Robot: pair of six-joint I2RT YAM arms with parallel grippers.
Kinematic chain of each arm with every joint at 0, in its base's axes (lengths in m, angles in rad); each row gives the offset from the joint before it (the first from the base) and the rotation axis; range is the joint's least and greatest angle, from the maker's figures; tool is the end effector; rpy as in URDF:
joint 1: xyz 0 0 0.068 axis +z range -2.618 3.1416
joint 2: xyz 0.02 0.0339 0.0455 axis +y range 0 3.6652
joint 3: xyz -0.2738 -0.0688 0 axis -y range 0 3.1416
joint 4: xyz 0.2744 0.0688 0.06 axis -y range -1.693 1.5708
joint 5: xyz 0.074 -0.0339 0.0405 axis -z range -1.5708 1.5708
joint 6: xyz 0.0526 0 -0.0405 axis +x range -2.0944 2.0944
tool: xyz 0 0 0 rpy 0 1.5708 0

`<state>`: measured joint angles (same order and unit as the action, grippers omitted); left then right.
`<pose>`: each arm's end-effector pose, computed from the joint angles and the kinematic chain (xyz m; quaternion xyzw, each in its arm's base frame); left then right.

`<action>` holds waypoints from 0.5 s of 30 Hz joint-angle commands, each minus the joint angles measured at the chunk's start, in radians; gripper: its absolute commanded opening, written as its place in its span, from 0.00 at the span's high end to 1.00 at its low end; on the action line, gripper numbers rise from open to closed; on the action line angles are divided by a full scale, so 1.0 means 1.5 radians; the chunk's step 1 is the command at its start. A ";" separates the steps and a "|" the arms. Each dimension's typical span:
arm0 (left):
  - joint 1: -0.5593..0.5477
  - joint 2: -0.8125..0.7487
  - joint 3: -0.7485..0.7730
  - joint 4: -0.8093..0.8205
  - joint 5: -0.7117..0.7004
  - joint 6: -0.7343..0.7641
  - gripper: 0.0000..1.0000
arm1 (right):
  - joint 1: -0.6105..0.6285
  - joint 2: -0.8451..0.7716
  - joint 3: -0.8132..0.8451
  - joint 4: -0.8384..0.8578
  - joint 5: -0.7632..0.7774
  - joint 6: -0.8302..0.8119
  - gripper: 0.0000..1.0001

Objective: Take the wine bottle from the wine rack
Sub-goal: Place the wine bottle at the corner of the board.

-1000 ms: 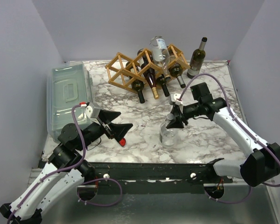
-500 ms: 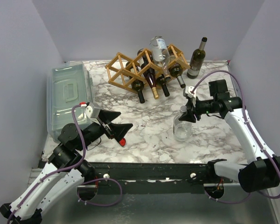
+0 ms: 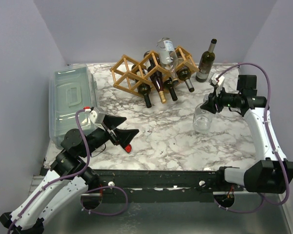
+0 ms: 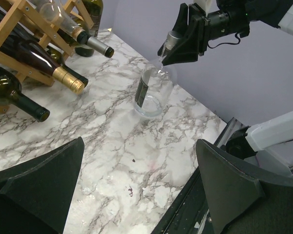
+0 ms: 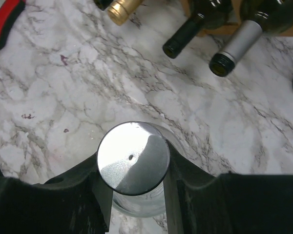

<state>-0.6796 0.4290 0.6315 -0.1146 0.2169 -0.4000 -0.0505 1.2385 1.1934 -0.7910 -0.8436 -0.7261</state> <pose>0.1116 -0.1047 0.3524 0.1726 0.6537 -0.4395 0.5913 0.2822 0.0251 0.3390 -0.4209 0.7546 0.2296 0.4479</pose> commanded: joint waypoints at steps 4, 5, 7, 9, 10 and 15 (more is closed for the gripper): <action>0.004 -0.014 -0.012 -0.011 0.004 0.000 0.01 | -0.069 0.024 0.041 0.151 0.007 0.057 1.00; 0.004 -0.015 -0.014 -0.010 0.004 0.000 0.01 | -0.075 0.027 0.040 0.162 0.010 0.063 1.00; 0.004 -0.018 -0.015 -0.011 0.003 0.002 0.01 | -0.086 0.035 0.039 0.187 0.020 0.075 1.00; 0.004 -0.021 -0.017 -0.013 0.001 0.002 0.01 | -0.097 0.041 0.035 0.218 0.028 0.094 1.00; 0.004 -0.022 -0.018 -0.014 0.001 0.003 0.01 | -0.102 0.044 0.033 0.235 0.034 0.103 1.00; 0.004 -0.027 -0.021 -0.016 0.000 0.005 0.01 | -0.113 0.071 0.032 0.309 0.074 0.139 1.00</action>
<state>-0.6796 0.4034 0.6094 -0.1226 0.2165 -0.4000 -0.2054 1.3373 1.1934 -0.5503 -0.7547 -0.5838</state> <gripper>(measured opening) 0.987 0.397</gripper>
